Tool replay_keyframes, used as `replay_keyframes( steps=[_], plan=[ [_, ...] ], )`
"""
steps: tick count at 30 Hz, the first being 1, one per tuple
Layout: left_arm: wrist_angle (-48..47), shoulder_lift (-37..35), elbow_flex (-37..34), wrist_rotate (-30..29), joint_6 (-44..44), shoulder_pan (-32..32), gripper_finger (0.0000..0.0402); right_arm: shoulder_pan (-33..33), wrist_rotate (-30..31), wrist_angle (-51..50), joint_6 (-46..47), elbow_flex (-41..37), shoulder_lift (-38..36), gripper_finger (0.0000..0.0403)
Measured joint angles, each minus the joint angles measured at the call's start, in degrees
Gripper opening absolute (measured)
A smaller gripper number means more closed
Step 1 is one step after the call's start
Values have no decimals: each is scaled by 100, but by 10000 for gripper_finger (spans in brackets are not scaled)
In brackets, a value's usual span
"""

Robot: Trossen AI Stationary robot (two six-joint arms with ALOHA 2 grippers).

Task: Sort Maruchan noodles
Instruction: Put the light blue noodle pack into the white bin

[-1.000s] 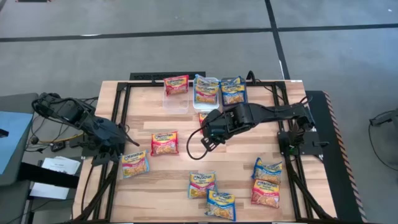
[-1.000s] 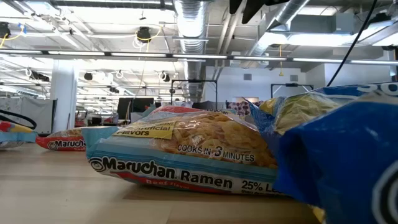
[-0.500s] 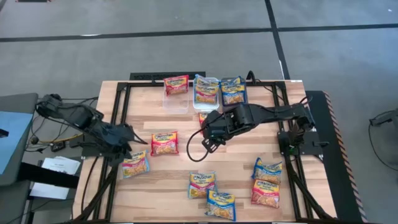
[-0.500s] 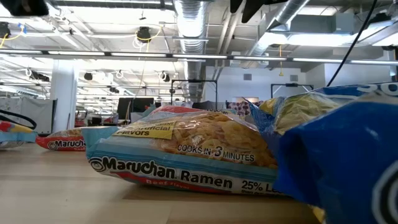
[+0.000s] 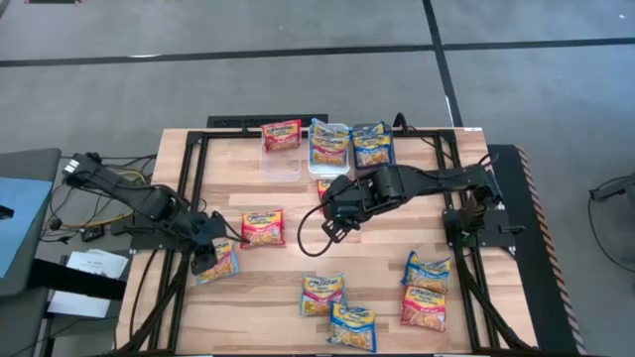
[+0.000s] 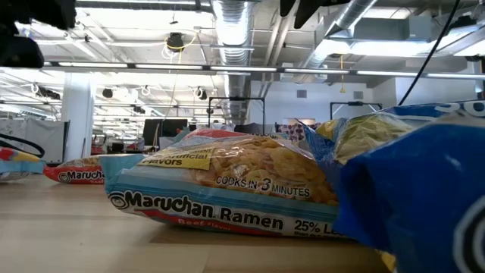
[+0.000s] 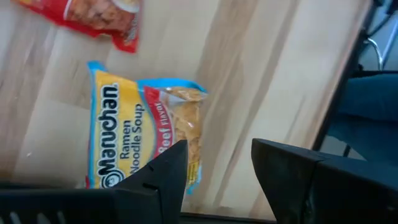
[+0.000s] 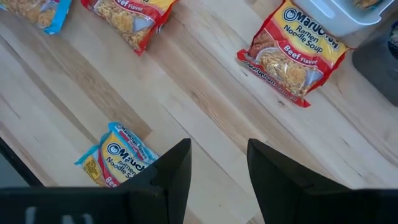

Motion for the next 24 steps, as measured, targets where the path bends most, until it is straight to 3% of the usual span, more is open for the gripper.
replay_keyframes(
  steps=[13, 24],
  plan=[
    [357, 422, -591, -1051, -1187, -1125, 165, 0, -1, 52, -122, -7, 46, 180],
    [382, 975, -591, -1399, -1199, -1305, 165, 0, -1, 281, -134, -7, 44, 180]
  ],
)
